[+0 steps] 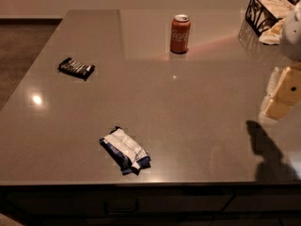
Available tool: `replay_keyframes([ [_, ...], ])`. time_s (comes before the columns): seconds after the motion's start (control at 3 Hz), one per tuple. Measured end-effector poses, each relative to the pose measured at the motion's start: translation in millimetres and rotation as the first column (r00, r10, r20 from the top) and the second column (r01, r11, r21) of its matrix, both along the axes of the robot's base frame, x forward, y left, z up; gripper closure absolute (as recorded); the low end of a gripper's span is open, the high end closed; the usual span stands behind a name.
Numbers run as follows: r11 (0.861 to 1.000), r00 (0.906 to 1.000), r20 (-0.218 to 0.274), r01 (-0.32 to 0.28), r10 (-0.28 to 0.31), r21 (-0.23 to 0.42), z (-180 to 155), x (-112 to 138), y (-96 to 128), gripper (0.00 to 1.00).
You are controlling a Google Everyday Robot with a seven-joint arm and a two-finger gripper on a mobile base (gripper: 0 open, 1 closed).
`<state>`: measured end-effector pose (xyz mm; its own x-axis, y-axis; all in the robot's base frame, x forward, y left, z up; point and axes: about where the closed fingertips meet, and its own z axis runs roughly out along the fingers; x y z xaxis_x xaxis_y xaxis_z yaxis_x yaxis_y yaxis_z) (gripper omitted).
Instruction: Move rxbar blueberry near rxbar chocolate
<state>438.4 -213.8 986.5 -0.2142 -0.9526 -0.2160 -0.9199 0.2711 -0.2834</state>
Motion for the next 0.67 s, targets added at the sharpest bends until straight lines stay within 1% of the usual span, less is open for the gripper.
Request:
replay_keyframes([
  [0.33,1.0,1.0,0.0,0.0,0.0,0.0,0.0,0.0,0.0,0.0],
  [0.67,1.0,0.9999,0.004,-0.013,0.013,0.016,-0.7,-1.4,9.2,0.0],
])
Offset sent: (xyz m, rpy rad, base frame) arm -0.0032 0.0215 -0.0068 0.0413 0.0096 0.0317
